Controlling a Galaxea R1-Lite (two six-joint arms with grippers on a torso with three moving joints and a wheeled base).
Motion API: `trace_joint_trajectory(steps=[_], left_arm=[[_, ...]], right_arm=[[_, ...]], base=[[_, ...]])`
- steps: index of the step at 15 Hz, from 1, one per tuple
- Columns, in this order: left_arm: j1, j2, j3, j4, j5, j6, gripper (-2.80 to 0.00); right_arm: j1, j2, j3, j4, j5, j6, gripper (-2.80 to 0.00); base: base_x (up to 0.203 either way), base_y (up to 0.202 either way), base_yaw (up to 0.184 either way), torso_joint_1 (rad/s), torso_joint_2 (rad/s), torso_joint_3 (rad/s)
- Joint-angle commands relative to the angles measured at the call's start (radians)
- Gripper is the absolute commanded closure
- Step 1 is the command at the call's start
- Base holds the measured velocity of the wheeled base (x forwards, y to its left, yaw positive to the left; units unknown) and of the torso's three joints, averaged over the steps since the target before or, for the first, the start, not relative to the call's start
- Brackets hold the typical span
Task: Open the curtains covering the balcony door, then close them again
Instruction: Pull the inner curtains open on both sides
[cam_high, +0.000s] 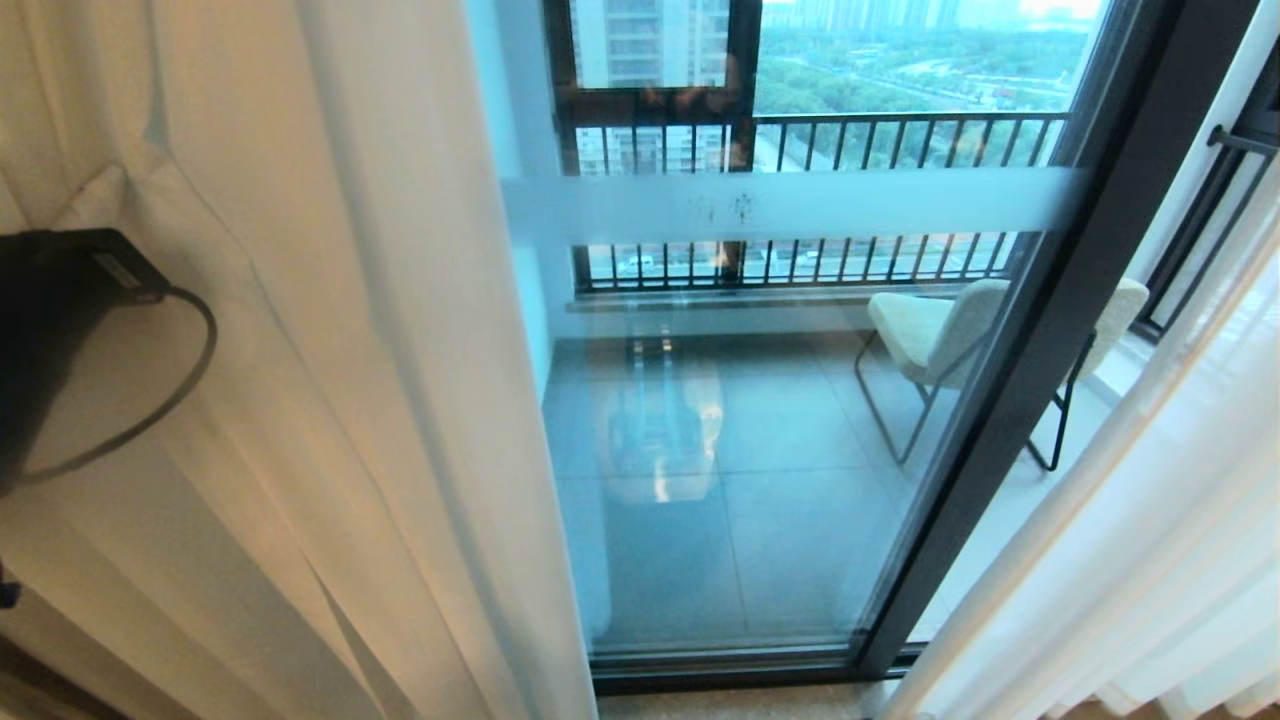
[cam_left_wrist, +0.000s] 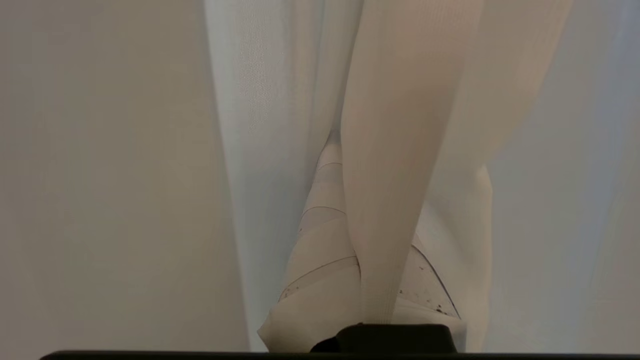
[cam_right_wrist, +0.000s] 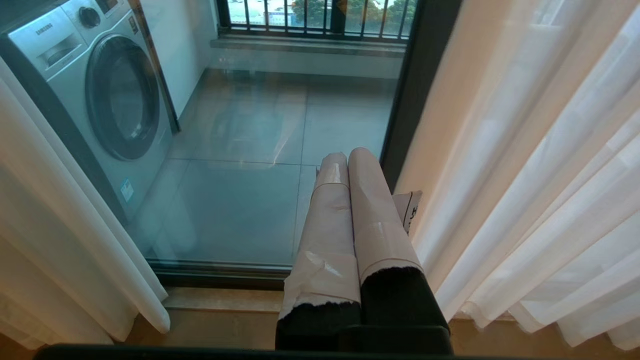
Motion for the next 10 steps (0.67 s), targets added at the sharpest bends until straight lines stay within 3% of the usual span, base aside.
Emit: trace_joint_trajectory(steps=[1, 7, 10], left_arm=[[0.0, 0.001, 0.0, -0.008, 0.001, 0.0, 0.0], [-0.001, 0.001, 0.0, -0.008, 0.002, 0.0, 0.0], [0.0, 0.001, -0.001, -0.008, 0.002, 0.0, 0.0]], right_arm=[[0.0, 0.0, 0.0, 0.0, 0.0, 0.0, 0.0], [0.0, 0.0, 0.0, 0.0, 0.0, 0.0, 0.0], [0.0, 0.0, 0.0, 0.0, 0.0, 0.0, 0.0]], base=[[0.0, 0.179, 0.001, 0.002, 0.0, 0.002], [0.0, 0.181, 0.0, 0.003, 0.0, 0.004], [0.0, 0.063, -0.002, 0.002, 0.0, 0.001]])
